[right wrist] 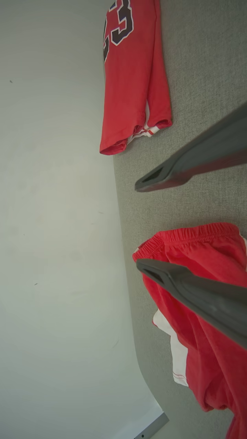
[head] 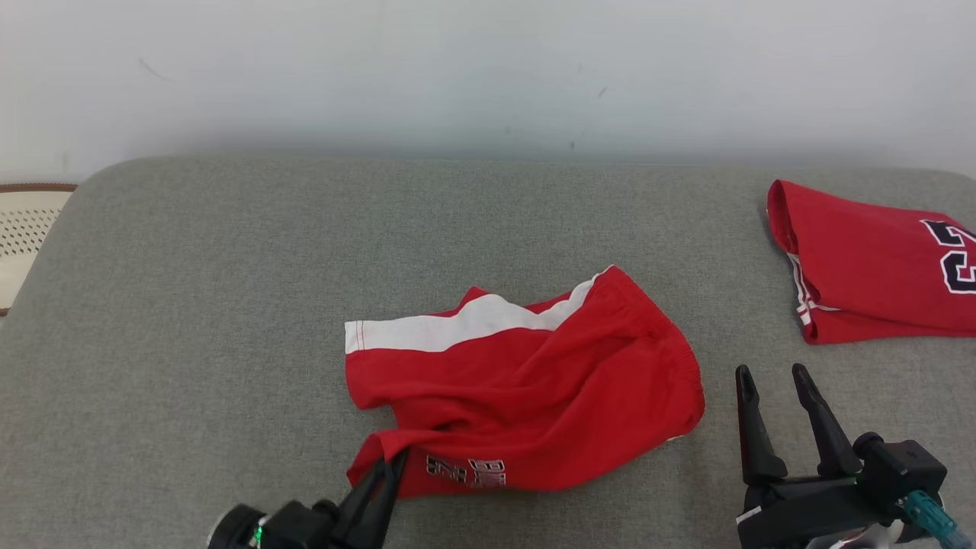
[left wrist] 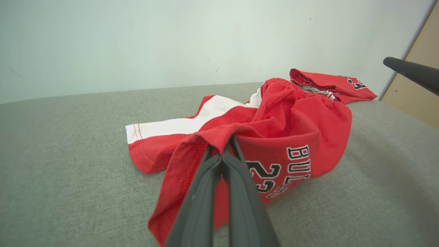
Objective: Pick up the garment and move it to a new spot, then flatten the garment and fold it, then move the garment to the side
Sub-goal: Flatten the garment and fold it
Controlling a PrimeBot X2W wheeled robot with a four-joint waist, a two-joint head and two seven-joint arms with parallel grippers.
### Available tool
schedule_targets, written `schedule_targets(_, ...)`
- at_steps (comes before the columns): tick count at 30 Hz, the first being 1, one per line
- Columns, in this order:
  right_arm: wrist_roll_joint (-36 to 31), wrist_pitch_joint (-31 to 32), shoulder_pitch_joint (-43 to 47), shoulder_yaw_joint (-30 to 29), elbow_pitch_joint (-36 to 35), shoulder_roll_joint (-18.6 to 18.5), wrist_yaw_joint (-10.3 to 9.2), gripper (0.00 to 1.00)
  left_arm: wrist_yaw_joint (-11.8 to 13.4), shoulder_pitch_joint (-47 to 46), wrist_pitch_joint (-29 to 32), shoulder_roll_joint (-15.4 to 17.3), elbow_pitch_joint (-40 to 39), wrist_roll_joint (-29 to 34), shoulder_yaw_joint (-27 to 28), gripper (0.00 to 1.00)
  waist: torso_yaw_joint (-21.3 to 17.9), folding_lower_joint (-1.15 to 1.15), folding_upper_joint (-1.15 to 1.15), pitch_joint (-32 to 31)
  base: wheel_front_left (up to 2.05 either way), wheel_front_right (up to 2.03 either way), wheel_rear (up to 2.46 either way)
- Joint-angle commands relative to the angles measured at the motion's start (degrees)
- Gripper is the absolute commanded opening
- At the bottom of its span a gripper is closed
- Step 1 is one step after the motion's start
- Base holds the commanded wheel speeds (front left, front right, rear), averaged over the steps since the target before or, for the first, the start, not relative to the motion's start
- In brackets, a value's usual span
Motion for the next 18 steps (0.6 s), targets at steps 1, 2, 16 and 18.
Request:
schedule_targets(1, -0.1, -0.1, -0.5, 0.2, 0.3, 0.1, 0.01, 1.00, -0.3, -1.4, -0.2, 0.9, -0.6, 0.6, 0.3, 0.00, -0.1, 0.00, 0.00, -0.2, 0.00, 0.00, 0.00)
schedule_targets(2, 0.0, -0.1, -0.7, 0.4, 0.4, 0.1, 0.01, 1.00, -0.5, -2.4, 0.3, 1.6, -1.1, 0.7, 0.4, 0.00, -0.1, 0.00, 0.00, -0.3, 0.00, 0.00, 0.00)
schedule_targets(16, 0.6, -0.1, -3.6, 1.7, 2.4, 0.9, 0.01, 1.00, -3.7, -18.4, 3.9, 5.8, 7.1, -2.9, 2.7, 0.00, -5.1, 0.00, 0.00, 1.4, 0.00, 0.00, 0.00)
schedule_targets(18, 0.6, -0.1, -4.0, 1.8, 2.7, 1.1, 0.01, 1.00, -3.8, -20.3, 3.4, 6.1, 10.6, -3.4, 3.1, 0.00, -6.1, 0.00, 0.00, 1.9, 0.00, 0.00, 0.00)
